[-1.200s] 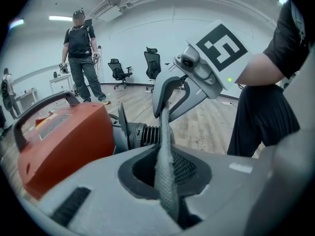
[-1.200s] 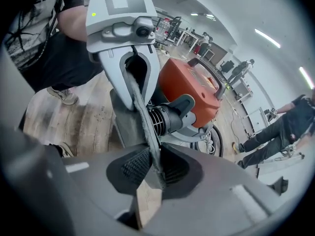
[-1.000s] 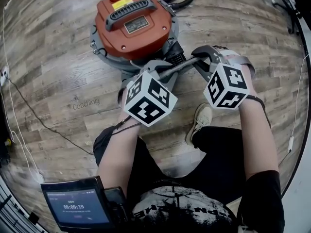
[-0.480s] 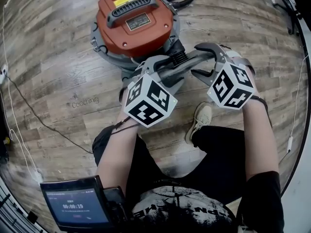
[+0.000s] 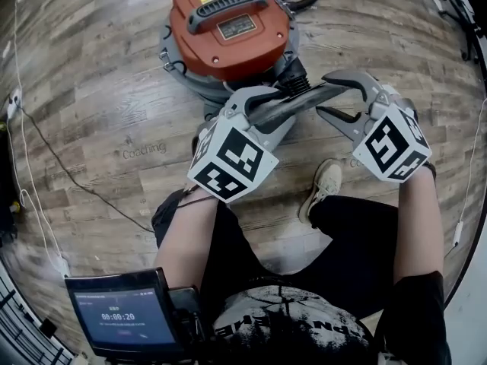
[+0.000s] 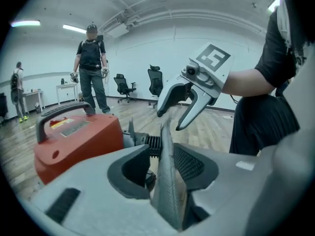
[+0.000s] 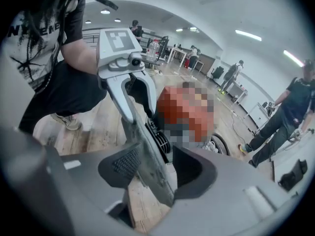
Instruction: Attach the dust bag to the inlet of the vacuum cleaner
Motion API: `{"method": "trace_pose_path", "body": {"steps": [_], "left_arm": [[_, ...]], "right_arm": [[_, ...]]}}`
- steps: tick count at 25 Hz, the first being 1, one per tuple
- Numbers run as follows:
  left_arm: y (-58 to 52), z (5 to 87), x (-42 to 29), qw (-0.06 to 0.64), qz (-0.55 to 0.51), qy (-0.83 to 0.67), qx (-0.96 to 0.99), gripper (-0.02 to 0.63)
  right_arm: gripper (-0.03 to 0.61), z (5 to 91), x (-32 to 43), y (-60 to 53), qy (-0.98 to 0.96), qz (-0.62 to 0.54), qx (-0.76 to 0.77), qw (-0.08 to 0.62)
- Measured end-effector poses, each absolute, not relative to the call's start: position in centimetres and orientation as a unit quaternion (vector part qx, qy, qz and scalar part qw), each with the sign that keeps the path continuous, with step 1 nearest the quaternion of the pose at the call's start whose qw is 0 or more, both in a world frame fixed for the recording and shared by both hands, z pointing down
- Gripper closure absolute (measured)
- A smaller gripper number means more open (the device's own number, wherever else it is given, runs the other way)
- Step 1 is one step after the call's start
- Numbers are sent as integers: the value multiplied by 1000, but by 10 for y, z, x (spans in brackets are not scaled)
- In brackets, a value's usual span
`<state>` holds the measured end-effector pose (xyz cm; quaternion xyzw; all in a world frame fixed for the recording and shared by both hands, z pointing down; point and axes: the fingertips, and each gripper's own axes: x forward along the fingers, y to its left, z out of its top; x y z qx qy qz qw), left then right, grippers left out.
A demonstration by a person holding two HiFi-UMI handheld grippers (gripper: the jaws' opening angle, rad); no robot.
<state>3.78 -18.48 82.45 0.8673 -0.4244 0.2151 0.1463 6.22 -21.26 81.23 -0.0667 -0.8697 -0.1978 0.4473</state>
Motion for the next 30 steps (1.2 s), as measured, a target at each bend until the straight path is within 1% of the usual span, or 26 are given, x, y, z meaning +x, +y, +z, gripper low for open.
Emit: {"method": "trace_pose_path", "body": {"steps": [1, 2, 4, 5, 6, 14, 16, 18, 21, 22, 25, 30], "left_arm": [[-185, 821, 33, 141, 203, -432, 867, 474], [-184, 818, 28, 137, 192, -438, 868, 495], [-183, 811, 21, 123, 176, -451, 866, 547], [-183, 807, 18, 113, 170, -459, 864, 609], [-184, 804, 15, 105, 164, -466, 863, 609], [-186, 778, 7, 72, 123, -499, 855, 611], [-185, 770, 5, 65, 130, -506, 850, 611], [-183, 757, 4, 61, 148, -512, 844, 611], [-179, 725, 3, 65, 159, -519, 837, 611], [-176, 710, 3, 68, 157, -522, 835, 611], [-166, 659, 2, 79, 158, -524, 833, 611], [-144, 564, -7, 90, 185, -508, 837, 611]], "right_arm": [[390, 804, 60, -213, -877, -203, -66, 431], [427, 796, 57, -214, -883, -210, -66, 414], [520, 785, 51, -213, -895, -214, -64, 386], [549, 783, 48, -211, -900, -212, -63, 376], [574, 783, 45, -210, -902, -210, -64, 371], [574, 777, 40, -212, -917, -197, -104, 332], [574, 770, 44, -215, -924, -189, -115, 312], [574, 754, 43, -219, -939, -171, -120, 273], [573, 705, 41, -222, -977, -104, -90, 166], [573, 688, 45, -222, -982, -88, -77, 147], [572, 632, 55, -221, -988, -52, -50, 134], [572, 538, 76, -213, -990, -1, -34, 135]]}}
